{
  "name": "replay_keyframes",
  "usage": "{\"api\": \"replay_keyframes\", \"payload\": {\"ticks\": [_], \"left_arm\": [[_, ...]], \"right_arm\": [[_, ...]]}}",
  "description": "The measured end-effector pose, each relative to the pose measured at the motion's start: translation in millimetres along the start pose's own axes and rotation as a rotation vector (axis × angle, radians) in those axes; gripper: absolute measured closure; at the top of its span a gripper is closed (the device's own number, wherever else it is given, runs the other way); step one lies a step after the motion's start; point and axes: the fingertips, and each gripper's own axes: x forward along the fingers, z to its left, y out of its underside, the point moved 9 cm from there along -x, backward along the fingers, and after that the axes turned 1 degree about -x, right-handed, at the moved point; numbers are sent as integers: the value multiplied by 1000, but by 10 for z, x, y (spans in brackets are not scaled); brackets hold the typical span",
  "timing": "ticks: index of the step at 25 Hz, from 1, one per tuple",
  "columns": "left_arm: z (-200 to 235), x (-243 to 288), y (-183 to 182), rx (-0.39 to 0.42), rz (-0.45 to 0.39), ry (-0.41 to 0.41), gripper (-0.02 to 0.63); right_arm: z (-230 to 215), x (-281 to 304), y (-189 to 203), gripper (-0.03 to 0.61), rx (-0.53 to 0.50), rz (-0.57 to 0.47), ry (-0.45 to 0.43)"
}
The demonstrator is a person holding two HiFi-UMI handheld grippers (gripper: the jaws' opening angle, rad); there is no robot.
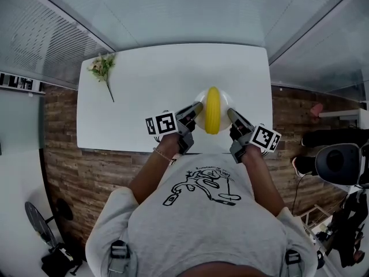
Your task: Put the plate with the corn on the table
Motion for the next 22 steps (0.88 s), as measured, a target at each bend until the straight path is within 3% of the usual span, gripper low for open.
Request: {"api": "replay_keyframes", "payload": {"ticks": [22], "left_arm": [[936, 506, 302, -7, 121, -104, 575]], "right_arm": [[-1051, 300, 246, 528, 58, 76, 177]]}}
